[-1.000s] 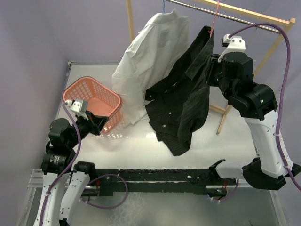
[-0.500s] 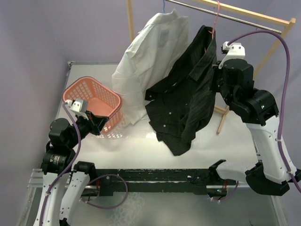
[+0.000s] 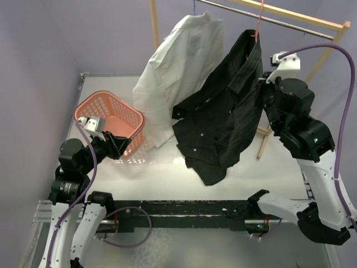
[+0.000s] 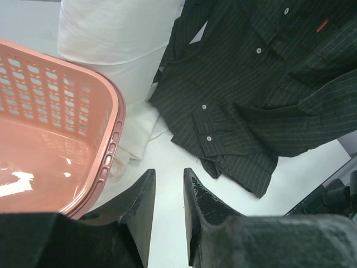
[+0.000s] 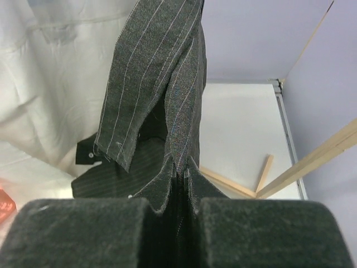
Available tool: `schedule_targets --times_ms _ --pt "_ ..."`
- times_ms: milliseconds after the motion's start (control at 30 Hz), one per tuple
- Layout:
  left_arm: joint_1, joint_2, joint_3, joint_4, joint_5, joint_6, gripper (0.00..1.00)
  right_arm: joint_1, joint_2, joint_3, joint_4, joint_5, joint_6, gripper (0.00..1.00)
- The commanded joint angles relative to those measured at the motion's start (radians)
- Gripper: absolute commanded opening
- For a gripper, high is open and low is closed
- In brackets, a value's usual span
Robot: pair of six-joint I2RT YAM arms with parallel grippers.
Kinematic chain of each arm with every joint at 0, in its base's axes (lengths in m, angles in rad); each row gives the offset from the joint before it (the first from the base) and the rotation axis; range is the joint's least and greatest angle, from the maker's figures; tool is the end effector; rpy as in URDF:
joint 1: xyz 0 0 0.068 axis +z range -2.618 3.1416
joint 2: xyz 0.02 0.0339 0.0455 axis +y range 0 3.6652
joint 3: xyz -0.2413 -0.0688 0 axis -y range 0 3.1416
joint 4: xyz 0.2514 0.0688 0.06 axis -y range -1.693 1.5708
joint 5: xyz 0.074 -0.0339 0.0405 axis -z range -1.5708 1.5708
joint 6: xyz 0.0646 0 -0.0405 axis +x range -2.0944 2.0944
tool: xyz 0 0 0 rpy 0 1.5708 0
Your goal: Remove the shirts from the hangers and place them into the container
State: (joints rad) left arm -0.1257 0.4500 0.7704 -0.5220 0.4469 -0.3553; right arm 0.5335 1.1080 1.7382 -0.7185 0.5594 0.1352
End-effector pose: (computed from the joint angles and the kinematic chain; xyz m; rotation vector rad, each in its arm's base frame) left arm 0.1473 -0.0468 0.3281 0.1243 1.8082 -0.7398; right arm 0.1968 0.0764 0.5147 0.0953 1.6431 0.0463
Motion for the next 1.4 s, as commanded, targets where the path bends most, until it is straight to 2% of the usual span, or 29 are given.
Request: schedule_targets --times_ms 0,133,233,367,500,733,867,1133,1267,1367 --pt "-0.005 0.01 0.001 0.051 0.021 0.011 0.34 -0.004 -0.072 -0.092 0.308 0.015 -0.066 0.0" --pt "-0.006 0.009 0.001 0.051 0.021 0.011 0.4 -0.004 -0.112 -0.158 0.434 -0.019 -0.074 0.0" --pt "-0.005 0.009 0.001 0.053 0.027 0.011 0.45 -0.004 -0.091 -0.124 0.45 -0.059 -0.078 0.0" --pt "-0.005 0.014 -0.003 0.068 0.066 0.011 0.51 -0.004 -0.017 -0.006 0.403 -0.1 -0.095 0.0" --pt "-0.005 0.011 -0.003 0.072 0.075 0.012 0.54 -0.005 0.014 0.058 0.433 -0.091 -0.099 0.0" --pt "-0.006 -0.003 -0.015 0.1 0.107 0.006 0.64 -0.004 -0.016 0.101 0.373 -0.168 -0.029 0.0" --pt "-0.005 0.004 -0.019 0.114 0.139 0.007 0.66 -0.004 -0.053 0.124 0.305 -0.242 0.005 0.0" --pt "-0.005 -0.039 -0.025 0.152 0.151 0.016 0.66 -0.004 -0.182 0.045 0.209 -0.367 0.033 0.0" --pt "-0.005 -0.021 -0.01 0.212 0.166 0.018 0.7 -0.004 -0.275 -0.055 0.169 -0.525 0.067 0.0" --pt "-0.006 0.039 0.068 0.24 0.186 0.033 0.71 -0.004 -0.327 -0.123 0.131 -0.66 0.098 0.0"
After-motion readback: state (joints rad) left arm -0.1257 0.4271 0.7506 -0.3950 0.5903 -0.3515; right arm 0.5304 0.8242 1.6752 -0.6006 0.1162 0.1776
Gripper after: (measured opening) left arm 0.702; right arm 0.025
